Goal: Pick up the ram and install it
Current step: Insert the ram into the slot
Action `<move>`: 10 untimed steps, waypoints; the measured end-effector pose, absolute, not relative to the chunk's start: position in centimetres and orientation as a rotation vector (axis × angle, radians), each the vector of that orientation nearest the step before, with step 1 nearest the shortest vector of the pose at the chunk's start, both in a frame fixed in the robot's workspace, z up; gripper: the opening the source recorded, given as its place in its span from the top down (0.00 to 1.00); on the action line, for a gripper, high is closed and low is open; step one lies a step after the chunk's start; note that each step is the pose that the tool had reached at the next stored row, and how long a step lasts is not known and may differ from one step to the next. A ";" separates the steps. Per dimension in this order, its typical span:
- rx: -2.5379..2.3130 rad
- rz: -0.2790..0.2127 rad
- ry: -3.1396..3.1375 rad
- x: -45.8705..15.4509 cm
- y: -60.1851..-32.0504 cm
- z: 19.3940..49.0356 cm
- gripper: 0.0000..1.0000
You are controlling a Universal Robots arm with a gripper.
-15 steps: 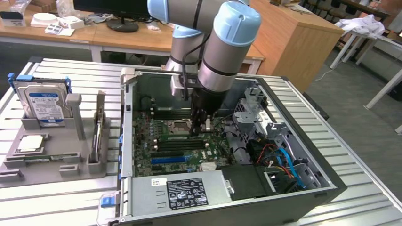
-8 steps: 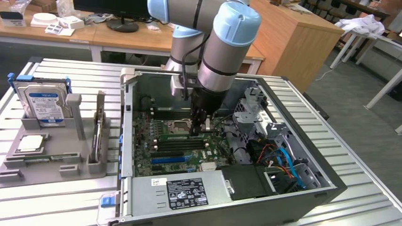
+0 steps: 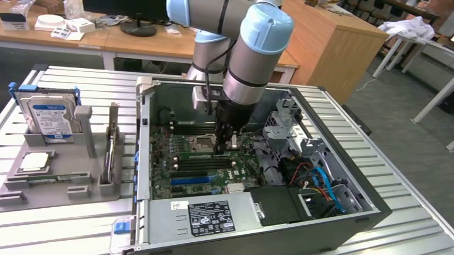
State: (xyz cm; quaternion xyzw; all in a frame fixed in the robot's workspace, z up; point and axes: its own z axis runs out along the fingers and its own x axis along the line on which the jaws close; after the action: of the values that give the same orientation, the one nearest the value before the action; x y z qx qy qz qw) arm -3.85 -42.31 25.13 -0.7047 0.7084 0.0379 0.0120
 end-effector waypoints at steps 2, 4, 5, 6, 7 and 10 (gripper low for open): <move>-2.197 0.118 2.208 -3.8 -42.3 25.1 0.89; -2.197 0.119 2.208 -3.8 -42.3 25.1 0.89; -2.197 0.119 2.208 -3.8 -42.3 25.0 0.89; -2.197 0.118 2.208 -3.8 -42.3 24.9 0.89; -2.197 0.118 2.208 -3.8 -42.3 24.9 0.89; -2.197 0.118 2.208 -3.8 -42.3 24.7 0.89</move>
State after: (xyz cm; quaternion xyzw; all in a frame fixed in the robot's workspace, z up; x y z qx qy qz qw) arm -3.85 -42.30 24.65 -0.7047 0.7083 0.0379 0.0121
